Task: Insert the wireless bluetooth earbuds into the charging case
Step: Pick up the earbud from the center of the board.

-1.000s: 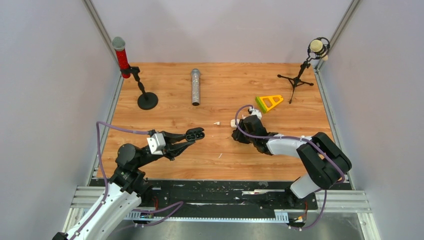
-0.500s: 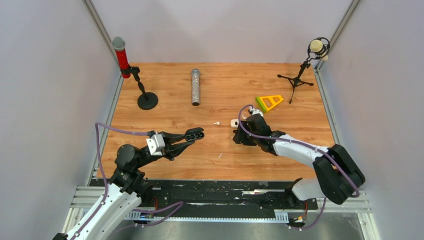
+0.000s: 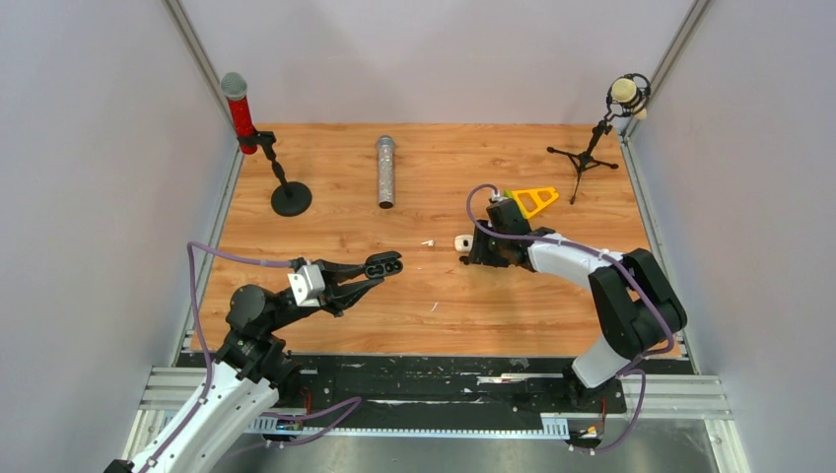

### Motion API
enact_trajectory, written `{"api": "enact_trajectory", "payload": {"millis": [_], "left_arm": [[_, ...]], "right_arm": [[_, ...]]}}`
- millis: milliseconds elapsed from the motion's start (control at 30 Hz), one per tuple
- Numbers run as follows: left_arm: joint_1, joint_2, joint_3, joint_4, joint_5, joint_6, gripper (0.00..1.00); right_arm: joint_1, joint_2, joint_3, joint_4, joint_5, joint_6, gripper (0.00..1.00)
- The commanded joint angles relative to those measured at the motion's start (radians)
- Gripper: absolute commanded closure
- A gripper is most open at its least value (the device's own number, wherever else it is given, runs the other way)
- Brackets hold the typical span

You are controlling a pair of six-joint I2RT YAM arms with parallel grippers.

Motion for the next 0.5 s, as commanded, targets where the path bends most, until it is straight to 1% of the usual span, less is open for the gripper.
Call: {"api": "enact_trajectory", "payload": {"millis": [0,233,367,467], "left_arm": [[0.003,-0.011,0.020,0.028,-0.002,0.013,1.00],[0.003,-0.006,0.017,0.029,-0.003,0.013,1.00],[0.003,-0.005,0.016,0.030,-0.001,0.012,1.00],[0.003,-0.006,0.016,0.029,0.000,0.011,1.00]], "right_arm": [[-0.006,0.020,0.064,0.028,-0.030,-0.026,0.59],[-0.011,0.053,0.055,0.061,-0.045,-0.012,0.61],[-0.012,0.080,0.051,0.079,-0.047,-0.012,0.68],[-0.012,0.104,0.061,0.085,-0.046,-0.014,0.69]]}}
